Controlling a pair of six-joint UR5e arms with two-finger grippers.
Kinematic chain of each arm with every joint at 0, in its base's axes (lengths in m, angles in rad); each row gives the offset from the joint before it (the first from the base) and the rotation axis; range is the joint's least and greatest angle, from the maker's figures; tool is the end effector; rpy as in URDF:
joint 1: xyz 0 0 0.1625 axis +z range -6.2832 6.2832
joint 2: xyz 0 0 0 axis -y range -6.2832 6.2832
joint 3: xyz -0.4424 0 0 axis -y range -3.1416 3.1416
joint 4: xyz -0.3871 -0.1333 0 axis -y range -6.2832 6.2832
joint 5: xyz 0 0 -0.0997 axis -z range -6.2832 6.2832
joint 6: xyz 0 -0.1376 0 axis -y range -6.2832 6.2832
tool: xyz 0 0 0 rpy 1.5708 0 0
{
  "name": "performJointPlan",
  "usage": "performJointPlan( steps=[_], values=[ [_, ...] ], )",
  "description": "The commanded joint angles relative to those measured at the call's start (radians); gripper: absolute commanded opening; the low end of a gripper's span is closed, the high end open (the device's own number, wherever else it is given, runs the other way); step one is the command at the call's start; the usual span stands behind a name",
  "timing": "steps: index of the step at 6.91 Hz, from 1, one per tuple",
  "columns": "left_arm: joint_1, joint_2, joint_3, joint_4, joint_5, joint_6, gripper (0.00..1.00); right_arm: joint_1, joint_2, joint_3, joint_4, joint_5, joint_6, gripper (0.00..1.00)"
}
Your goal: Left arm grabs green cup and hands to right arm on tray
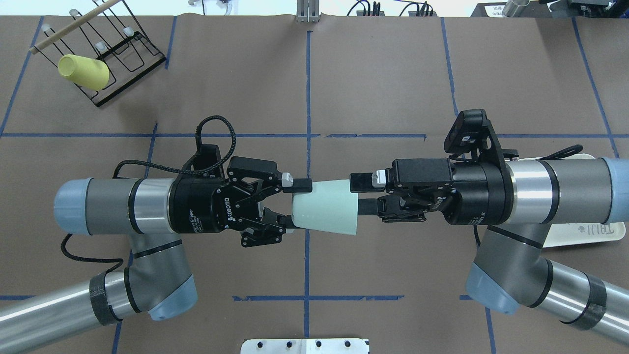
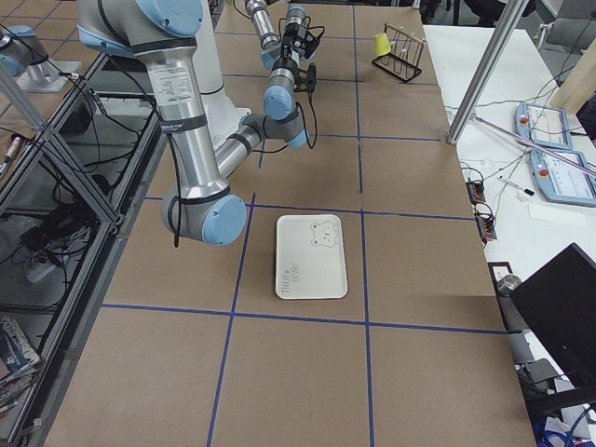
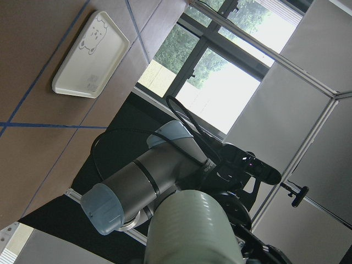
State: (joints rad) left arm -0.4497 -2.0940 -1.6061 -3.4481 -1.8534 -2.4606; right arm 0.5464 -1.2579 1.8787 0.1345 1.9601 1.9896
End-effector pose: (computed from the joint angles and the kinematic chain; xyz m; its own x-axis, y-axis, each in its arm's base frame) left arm 0.4623 -0.3286 0.1753 -0.6293 -0.5247 -0.5733 -0.3723 0.8510 -0.3703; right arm -0.3640 -0.3163 0.1984 -0.6346 0.0544 0.7710 0.0147 0.9982 -0.0584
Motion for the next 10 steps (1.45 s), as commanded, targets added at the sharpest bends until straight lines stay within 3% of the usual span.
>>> performJointPlan(
  steps=[1,3,4,5,6,7,10],
  values=[
    [0.0,-0.003,0.0,0.004,0.002,0.0,0.01,-0.011,-0.001,-0.001,0.0,-0.006,0.0,0.41],
    [0.0,-0.001,-0.005,0.009,0.002,-0.001,0.05,-0.013,-0.002,0.0,-0.003,-0.016,0.002,0.1],
    [0.0,0.002,-0.011,0.01,0.002,-0.003,0.1,-0.016,-0.002,0.002,-0.006,-0.038,0.005,0.04],
    [0.0,0.006,-0.012,0.012,0.002,-0.006,0.25,-0.016,-0.002,0.002,-0.01,-0.038,0.006,0.02],
    [-0.001,0.006,-0.014,0.017,0.005,-0.005,0.95,-0.014,-0.006,0.005,-0.012,-0.04,0.008,0.01],
    [-0.004,0.008,-0.014,0.017,0.023,-0.006,1.0,-0.013,-0.008,0.007,-0.012,-0.04,0.008,0.0],
    [-0.017,0.028,-0.014,0.017,0.028,0.003,1.0,-0.01,-0.037,0.01,-0.01,-0.063,0.009,0.0]
  ],
)
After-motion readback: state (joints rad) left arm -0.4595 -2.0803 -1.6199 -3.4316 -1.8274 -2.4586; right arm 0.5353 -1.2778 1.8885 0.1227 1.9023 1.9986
